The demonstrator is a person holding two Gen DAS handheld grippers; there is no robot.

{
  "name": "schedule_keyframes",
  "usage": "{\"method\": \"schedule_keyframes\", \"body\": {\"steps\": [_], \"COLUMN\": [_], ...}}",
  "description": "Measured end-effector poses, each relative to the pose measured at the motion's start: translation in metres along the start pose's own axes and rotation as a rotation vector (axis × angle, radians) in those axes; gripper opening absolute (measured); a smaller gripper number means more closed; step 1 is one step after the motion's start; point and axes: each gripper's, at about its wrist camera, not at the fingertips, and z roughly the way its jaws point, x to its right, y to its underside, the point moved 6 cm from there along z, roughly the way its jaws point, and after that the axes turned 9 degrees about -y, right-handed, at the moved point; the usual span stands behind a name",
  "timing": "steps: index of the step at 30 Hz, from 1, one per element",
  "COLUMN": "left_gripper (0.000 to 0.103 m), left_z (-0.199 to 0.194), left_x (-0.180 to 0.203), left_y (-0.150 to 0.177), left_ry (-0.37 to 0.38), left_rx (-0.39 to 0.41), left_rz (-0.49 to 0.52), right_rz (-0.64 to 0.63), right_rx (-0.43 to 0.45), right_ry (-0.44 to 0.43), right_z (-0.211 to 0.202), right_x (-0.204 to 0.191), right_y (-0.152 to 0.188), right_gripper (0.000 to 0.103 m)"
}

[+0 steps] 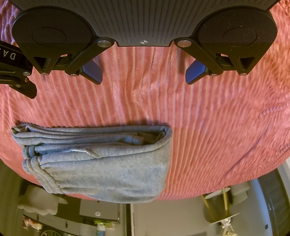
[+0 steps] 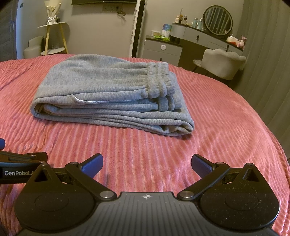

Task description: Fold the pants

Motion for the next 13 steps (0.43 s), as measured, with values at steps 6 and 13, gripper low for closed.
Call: {"method": "schedule_keyframes", "body": {"steps": [6, 13], "left_gripper": [0.101, 0.101], "left_z": [0.0004, -0.0022], "left_x": [-0.0004, 0.0023], "left_y": [-0.0005, -0.0007], "left_ry": [0.001, -0.004], "left_rx": [0.003, 0.021], "left_rz": [-0.001, 0.018], "right_rz": [-0.013, -0.017], "right_rx": [0.000, 0.001], "right_ry": [0.005, 0.006], "right_z": [0.0007, 0.0006], "right_x": [-0.0020, -0.0021], "right_y": [0.0000, 0.0005], "right_gripper": [0.103, 0.103]}}
